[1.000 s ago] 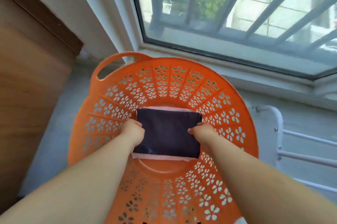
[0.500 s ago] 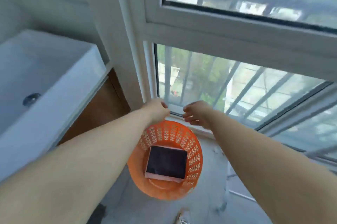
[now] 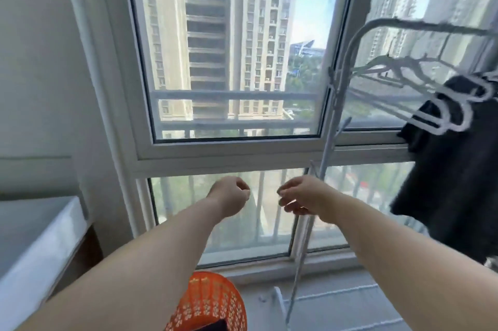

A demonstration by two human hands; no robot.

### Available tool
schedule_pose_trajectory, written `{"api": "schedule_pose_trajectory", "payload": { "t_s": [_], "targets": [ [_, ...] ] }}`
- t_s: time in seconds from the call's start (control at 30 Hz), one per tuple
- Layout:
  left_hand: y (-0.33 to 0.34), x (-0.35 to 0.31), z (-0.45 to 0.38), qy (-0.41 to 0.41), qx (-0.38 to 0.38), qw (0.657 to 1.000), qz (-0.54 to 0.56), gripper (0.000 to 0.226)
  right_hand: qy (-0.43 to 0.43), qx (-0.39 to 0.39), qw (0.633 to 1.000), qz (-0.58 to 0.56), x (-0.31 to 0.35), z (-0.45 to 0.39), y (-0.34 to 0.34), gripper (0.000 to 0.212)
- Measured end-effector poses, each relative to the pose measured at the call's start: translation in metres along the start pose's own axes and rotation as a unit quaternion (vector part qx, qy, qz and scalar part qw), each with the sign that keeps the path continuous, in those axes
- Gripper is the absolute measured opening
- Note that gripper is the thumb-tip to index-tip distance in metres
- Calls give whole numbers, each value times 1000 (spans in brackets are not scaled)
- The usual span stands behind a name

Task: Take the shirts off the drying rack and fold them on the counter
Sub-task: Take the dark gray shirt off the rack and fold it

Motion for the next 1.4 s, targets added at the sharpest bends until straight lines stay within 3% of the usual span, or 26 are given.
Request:
{"api": "schedule_pose_trajectory", "payload": {
  "t_s": [0.3,0.47,0.57,0.67,0.73,0.93,1.1,1.2,1.4],
  "targets": [
    [147,-130,41,140,117,981,-63,9,24,-130,991,-31,-103,103,-152,8],
    [288,-184,49,178,170,965,-88,13,66,-186,980,-22,-198,155,-235,9],
    [382,-222,55,235,203,935,-173,14,107,-204,973,15,-254,189,-297,9],
    [461,-266,57,284,218,903,-238,22,154,-215,955,133,-314,205,-363,20],
    [495,-288,52,303,226,886,-269,25,182,-187,944,202,-341,204,-395,27],
    [579,-331,-9,304,217,875,-307,21,184,-185,913,313,-398,161,-477,10],
    [620,-356,-80,307,191,886,-289,20,170,-190,910,327,-417,107,-528,22],
    [639,-375,-125,301,182,889,-292,20,159,-201,910,325,-415,76,-569,15],
    [683,-422,-208,288,148,899,-294,26,117,-297,899,299,-433,2,-654,19]
  ]
}}
Point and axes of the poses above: each hand's wrist, its own z-axis away from the middle knuckle, its own y-axis out of the palm, x = y × z, the point moved 1 cm from there along -z, towards the middle knuckle, and after that the axes turned 15 degrees about z, right-handed, at the moved point
